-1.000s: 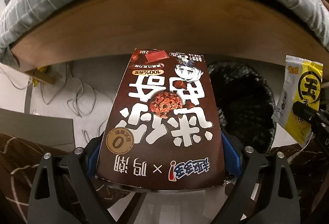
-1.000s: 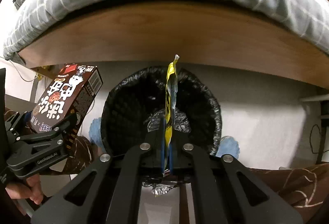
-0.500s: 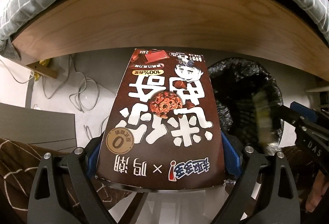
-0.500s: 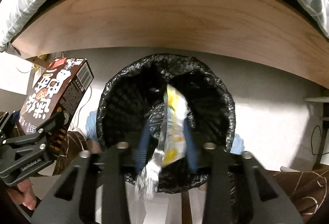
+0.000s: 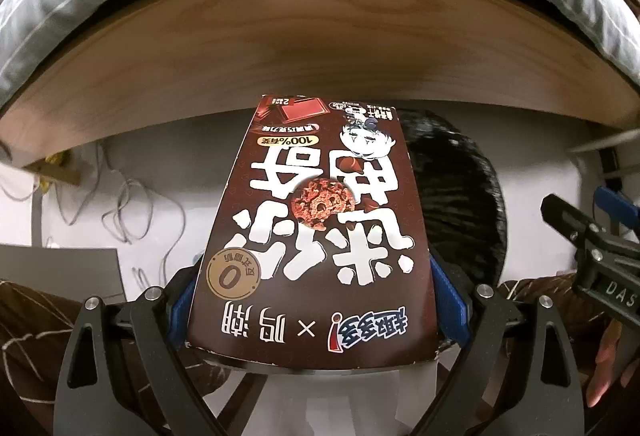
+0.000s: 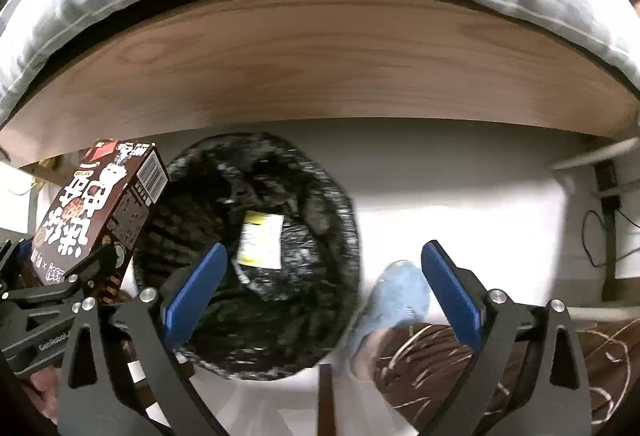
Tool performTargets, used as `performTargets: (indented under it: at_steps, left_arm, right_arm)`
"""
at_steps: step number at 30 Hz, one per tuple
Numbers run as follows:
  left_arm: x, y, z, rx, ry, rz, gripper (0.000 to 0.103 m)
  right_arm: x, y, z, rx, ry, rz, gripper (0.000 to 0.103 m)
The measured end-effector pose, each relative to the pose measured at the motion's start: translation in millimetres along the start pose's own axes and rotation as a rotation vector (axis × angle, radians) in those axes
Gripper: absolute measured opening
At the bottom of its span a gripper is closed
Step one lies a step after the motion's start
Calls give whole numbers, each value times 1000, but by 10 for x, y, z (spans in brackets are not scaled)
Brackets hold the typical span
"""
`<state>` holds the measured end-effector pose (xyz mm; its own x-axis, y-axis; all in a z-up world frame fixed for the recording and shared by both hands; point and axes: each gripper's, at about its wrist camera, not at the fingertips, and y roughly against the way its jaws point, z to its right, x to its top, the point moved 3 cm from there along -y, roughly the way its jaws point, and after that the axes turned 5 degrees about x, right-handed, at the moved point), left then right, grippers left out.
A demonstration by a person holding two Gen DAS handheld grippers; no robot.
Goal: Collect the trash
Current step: 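Open the left tool to drop the brown box into the bin, then move both tools back over the bed toward the remaining trash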
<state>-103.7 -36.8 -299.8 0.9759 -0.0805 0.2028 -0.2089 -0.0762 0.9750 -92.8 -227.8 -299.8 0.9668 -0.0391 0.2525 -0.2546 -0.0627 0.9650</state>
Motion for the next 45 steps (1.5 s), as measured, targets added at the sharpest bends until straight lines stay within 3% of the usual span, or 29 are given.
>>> performTargets:
  at_steps: [7,15,22,33,45]
  left_arm:
    - [4,-7,359,-31,-64,-20,90]
    - [-48,-79,604,-43,-115,-48,90]
    - [-46,-125,629,12,-129,-45,95]
    - [201,374,366,4,-83,73,96]
    - [624,951,41,16,-27,191,96]
  right_arm:
    - [-39,134,409,-84,-15,40,94]
    - [-124,126,629,-100,-54,39,94]
    - [-122,162,634,-92,-71,54,94]
    - [51,591,520,-57,-92,134,94]
    - [530,1303,282,-40,-20,296,94]
